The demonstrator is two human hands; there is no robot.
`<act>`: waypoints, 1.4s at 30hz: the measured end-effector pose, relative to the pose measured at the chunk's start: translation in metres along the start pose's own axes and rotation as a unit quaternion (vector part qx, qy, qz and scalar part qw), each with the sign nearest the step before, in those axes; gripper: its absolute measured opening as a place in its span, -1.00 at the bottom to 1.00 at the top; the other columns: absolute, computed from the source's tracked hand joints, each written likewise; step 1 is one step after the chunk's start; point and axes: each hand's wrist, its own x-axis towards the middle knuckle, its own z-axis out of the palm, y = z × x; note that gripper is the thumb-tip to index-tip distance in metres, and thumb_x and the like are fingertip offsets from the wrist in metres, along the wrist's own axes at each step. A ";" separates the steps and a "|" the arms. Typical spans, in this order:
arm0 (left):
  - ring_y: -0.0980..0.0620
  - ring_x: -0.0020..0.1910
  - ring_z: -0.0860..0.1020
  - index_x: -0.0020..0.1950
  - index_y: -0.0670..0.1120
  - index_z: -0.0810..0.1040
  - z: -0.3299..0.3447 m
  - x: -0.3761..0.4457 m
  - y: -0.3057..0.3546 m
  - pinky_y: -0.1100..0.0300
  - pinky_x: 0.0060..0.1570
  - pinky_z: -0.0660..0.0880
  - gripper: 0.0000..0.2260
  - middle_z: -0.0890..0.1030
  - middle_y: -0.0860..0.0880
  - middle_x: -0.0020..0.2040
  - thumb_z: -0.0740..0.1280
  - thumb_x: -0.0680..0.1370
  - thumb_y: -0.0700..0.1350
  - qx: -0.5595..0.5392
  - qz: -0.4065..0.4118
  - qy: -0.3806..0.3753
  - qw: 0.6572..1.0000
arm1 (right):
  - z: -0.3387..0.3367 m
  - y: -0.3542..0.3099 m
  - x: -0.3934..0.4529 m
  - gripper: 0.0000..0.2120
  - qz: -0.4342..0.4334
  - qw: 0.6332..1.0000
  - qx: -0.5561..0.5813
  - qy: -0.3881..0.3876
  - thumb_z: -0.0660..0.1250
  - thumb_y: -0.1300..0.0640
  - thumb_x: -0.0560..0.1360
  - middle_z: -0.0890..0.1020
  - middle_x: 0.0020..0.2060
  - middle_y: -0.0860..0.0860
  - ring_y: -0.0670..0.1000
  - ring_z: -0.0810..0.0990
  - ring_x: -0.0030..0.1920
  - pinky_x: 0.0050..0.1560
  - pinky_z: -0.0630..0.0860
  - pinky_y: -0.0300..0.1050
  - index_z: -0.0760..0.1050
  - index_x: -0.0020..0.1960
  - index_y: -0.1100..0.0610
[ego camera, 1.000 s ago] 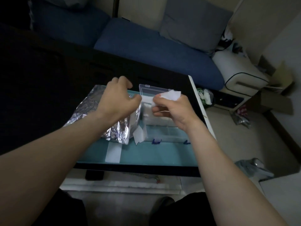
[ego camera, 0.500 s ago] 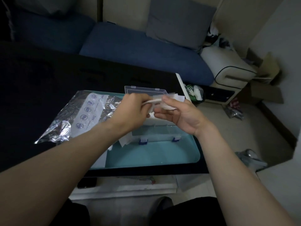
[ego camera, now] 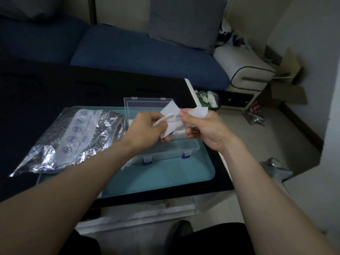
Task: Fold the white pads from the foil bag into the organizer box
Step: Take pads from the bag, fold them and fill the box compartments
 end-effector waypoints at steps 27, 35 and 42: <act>-0.23 -0.09 0.67 0.20 -0.29 0.54 0.007 -0.003 0.009 0.02 -0.08 0.66 -0.65 0.67 -0.30 -0.02 0.10 0.71 -0.06 -0.254 -0.189 -0.115 0.942 | 0.005 0.014 0.011 -0.78 -0.040 0.972 -0.230 -0.025 0.60 0.12 0.39 0.68 -0.36 0.05 -0.06 0.56 -0.41 -0.45 0.41 -0.18 0.63 -0.13 0.23; 0.00 -0.36 0.67 0.19 -0.28 0.47 0.010 0.001 -0.002 0.20 -0.33 0.64 -0.78 0.64 -0.23 -0.15 0.06 0.69 -0.29 -0.187 -0.169 -0.019 0.967 | -0.011 0.008 0.005 -0.87 0.035 0.986 0.060 -0.150 0.42 0.32 0.39 0.71 -0.17 0.17 0.03 0.68 -0.21 -0.12 0.64 -0.12 0.66 -0.07 0.23; -0.07 -0.30 0.68 0.21 -0.26 0.49 0.018 0.002 -0.004 0.14 -0.33 0.63 -0.76 0.65 -0.23 -0.07 0.05 0.69 -0.27 -0.187 -0.148 -0.001 0.971 | 0.003 0.008 0.009 -0.88 0.087 0.995 0.046 0.004 0.46 0.32 0.47 0.62 -0.33 0.08 -0.13 0.50 -0.52 -0.51 0.47 -0.26 0.59 0.00 0.26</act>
